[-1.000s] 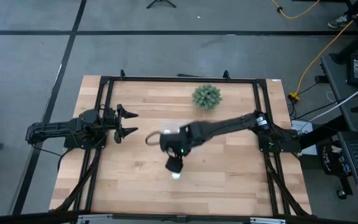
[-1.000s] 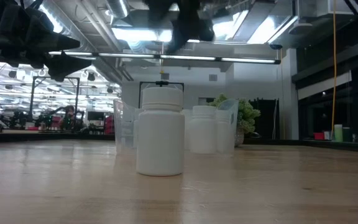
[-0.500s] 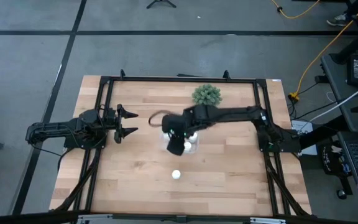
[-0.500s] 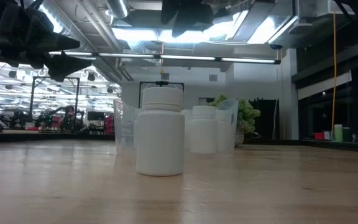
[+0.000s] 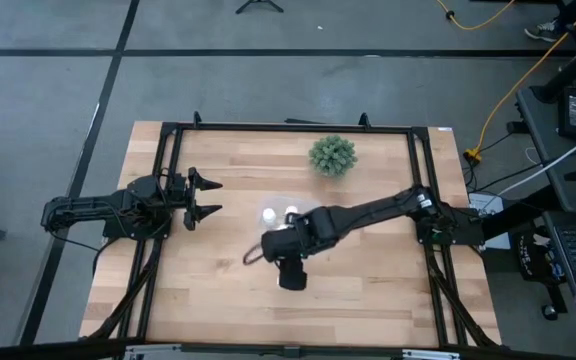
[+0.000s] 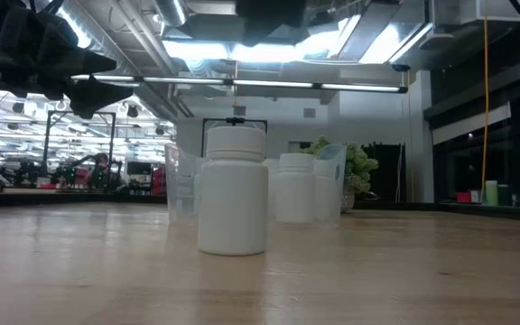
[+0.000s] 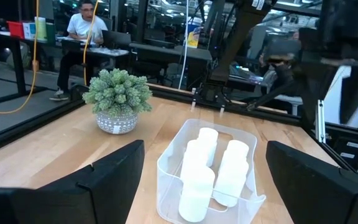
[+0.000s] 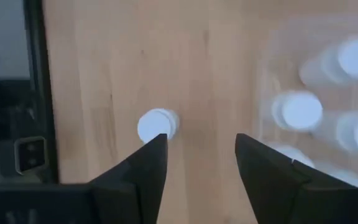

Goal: Pick and place pill bottles into a basket
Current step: Put the white pill bottle into the transparent bin

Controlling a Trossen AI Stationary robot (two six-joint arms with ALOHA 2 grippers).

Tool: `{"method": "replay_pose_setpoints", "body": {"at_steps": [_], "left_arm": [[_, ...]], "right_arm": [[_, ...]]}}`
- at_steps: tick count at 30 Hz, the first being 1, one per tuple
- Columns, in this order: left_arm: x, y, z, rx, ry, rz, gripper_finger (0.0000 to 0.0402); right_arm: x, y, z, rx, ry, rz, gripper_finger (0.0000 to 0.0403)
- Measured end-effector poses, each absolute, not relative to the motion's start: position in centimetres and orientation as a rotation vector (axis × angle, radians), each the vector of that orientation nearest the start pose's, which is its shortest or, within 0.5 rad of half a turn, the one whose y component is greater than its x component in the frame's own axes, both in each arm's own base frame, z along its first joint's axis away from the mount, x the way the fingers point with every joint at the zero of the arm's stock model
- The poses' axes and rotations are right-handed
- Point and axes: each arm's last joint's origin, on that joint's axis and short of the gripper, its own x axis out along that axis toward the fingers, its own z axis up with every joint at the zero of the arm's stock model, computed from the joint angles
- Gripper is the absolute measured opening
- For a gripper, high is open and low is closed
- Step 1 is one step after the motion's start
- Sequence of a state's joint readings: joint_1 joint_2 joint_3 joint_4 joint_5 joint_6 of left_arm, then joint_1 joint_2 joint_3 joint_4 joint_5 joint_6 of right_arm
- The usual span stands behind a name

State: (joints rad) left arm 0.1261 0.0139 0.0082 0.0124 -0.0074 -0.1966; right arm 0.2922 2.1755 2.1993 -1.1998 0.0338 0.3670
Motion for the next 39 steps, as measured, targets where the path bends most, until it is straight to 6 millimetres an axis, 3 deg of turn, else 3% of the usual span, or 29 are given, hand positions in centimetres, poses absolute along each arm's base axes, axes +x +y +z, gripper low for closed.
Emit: {"method": "replay_pose_setpoints", "body": {"at_steps": [5,13,17,27,39], "left_arm": [[9.7,1.3,16.7,-0.195,-0.023,0.132,0.0327],[9.7,1.3,16.7,-0.195,-0.024,0.132,0.0328],[9.7,1.3,16.7,-0.195,-0.024,0.132,0.0327],[9.7,1.3,16.7,-0.195,-0.024,0.132,0.0328],[9.7,1.3,16.7,-0.195,-0.025,0.132,0.0329]], "right_arm": [[44.1,13.4,28.1,0.174,1.118,-0.004,0.019],[43.5,13.1,27.6,0.168,1.184,-0.063,0.0194],[43.2,13.1,27.6,0.194,1.216,-0.066,0.0228],[43.1,13.3,27.6,0.232,1.235,-0.062,0.0366],[43.5,16.3,27.8,0.205,1.089,-0.064,0.0369]]}}
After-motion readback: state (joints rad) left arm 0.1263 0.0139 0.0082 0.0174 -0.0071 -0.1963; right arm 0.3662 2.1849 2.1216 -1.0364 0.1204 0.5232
